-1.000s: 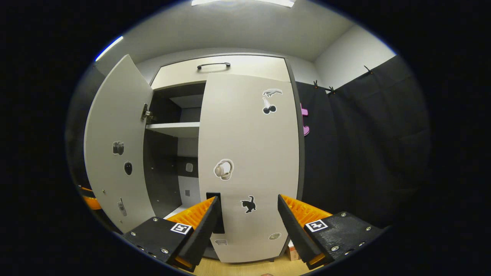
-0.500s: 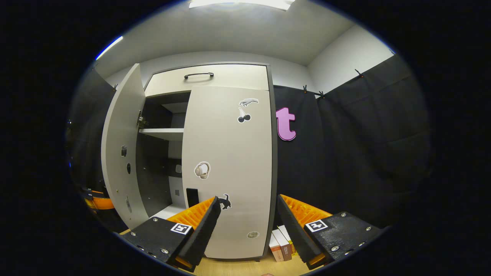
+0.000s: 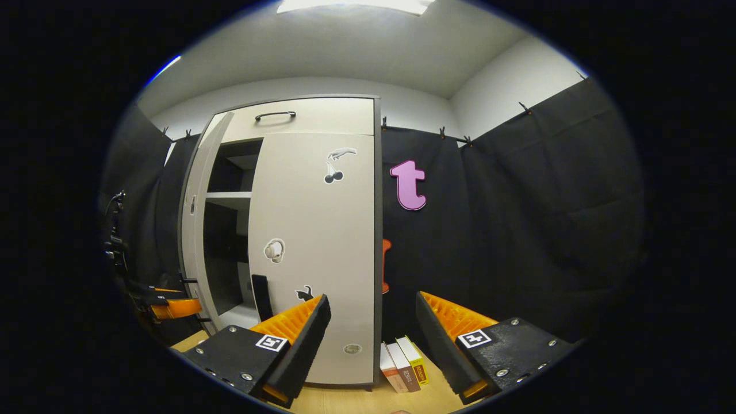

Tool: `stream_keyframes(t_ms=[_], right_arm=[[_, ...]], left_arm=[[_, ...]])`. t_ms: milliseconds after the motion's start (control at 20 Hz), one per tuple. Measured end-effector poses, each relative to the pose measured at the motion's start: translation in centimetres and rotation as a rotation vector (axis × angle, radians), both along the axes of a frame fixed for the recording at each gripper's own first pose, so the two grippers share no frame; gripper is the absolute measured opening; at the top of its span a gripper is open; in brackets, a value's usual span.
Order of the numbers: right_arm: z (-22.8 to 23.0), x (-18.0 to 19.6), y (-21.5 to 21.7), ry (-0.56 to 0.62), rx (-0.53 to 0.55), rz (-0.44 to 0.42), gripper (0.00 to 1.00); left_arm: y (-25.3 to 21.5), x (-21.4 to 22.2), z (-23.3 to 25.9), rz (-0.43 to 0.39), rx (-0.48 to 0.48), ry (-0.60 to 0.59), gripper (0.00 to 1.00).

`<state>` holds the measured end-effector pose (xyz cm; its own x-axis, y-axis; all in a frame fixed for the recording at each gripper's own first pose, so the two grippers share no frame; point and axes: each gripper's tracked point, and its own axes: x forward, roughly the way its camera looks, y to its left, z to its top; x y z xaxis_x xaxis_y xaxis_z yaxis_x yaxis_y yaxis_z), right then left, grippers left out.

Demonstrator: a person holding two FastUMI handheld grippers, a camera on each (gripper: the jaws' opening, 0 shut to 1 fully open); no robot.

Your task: Grab one shoe with the right hand and put it into the shoe cabinet, grab the other shoe with the left hand and put it into the shoe cabinet; then close the right door with the right hand and the left door with the left hand.

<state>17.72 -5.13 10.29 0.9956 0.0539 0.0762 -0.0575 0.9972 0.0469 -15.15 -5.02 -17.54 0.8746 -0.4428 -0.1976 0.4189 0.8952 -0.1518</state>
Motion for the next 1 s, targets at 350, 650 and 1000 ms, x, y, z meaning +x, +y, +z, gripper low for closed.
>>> stream_keyframes(t_ms=[350,650,1000], right_arm=[[-0.8,-0.2,-2.3,0.012,-0.019,-0.021,0.92],[-1.9,0.4,-1.4,0.037,-0.025,0.019,0.92],[-2.2,1.7,1.2,0.052,-0.022,0.098,0.92]], left_arm=[[-2.0,2.3,0.2,0.084,0.092,-0.071,0.97],[-3.6,5.0,-0.3,0.122,0.11,-0.074,0.97],[-4.3,6.6,-0.2,0.185,0.142,-0.06,0.96]])
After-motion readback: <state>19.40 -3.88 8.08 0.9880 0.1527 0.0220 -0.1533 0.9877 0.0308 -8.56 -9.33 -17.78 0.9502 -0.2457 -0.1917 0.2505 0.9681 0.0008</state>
